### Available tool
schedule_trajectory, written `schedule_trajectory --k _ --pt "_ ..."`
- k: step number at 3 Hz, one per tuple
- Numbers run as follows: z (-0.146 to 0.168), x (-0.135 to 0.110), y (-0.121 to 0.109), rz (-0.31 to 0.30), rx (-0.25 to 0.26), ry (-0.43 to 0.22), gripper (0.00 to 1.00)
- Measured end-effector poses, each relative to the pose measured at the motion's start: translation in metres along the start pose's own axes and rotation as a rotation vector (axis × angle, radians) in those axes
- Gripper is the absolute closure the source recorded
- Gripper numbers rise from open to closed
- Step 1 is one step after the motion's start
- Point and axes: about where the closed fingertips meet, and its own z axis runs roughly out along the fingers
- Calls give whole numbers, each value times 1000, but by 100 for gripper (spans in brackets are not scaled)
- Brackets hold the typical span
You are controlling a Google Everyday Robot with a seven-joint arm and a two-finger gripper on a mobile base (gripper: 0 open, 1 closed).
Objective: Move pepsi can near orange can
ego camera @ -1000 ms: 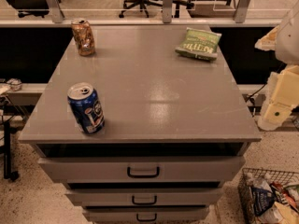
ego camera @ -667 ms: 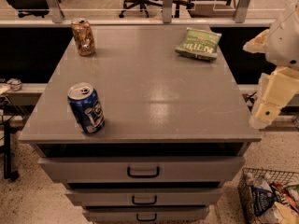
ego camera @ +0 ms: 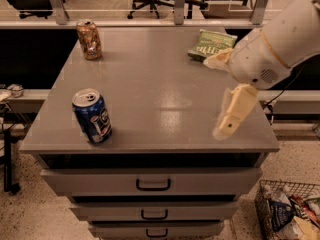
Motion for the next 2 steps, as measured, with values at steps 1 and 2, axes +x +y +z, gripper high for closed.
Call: schedule_trajectory --k 1,2 --pt "33 -40 1 -22 -27 -175 0" --pt "70 -74 -4 2 -50 -317 0"
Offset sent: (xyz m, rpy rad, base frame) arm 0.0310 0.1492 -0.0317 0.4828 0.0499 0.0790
